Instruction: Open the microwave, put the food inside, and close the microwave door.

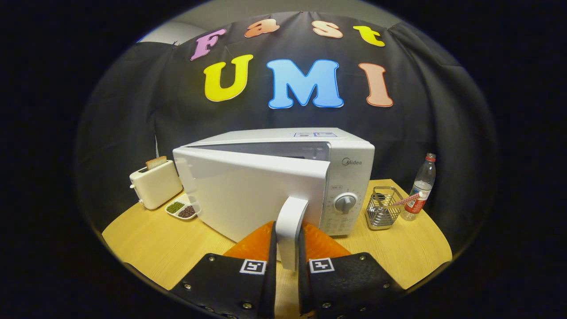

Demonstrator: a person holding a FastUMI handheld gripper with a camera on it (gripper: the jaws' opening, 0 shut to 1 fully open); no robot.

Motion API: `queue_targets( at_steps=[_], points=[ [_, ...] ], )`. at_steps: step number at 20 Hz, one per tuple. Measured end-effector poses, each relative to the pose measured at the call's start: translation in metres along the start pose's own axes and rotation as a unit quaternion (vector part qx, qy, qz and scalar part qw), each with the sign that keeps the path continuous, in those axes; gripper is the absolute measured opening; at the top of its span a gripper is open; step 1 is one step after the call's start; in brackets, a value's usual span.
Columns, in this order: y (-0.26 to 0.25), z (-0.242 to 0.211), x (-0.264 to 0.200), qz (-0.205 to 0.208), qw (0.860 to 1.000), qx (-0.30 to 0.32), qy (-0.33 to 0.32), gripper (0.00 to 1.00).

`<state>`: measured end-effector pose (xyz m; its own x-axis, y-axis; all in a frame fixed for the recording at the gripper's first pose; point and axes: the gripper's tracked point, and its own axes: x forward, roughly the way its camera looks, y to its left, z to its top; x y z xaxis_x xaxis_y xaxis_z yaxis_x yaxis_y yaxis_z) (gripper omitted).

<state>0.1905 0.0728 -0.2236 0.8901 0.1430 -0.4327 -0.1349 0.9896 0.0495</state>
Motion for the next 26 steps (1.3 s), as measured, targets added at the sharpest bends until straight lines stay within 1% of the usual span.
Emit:
queue_targets(
  at_steps=[1,4,9,16,20,23,26],
  points=[
    [0.005,-0.004,-0.006,0.003,1.0,-0.005,0.002,0.23],
    [0.019,-0.01,-0.022,0.007,1.0,-0.011,0.01,0.23],
    [0.045,-0.02,-0.044,0.014,1.0,-0.005,0.019,0.23],
    [0.09,-0.035,-0.071,0.029,0.999,-0.019,0.028,0.22],
    [0.118,-0.042,-0.087,0.036,0.999,-0.012,0.027,0.23],
    [0.137,-0.05,-0.098,0.031,0.999,-0.004,0.025,0.23],
    [0.159,-0.056,-0.105,0.039,0.999,-0.007,0.023,0.23]
  ],
)
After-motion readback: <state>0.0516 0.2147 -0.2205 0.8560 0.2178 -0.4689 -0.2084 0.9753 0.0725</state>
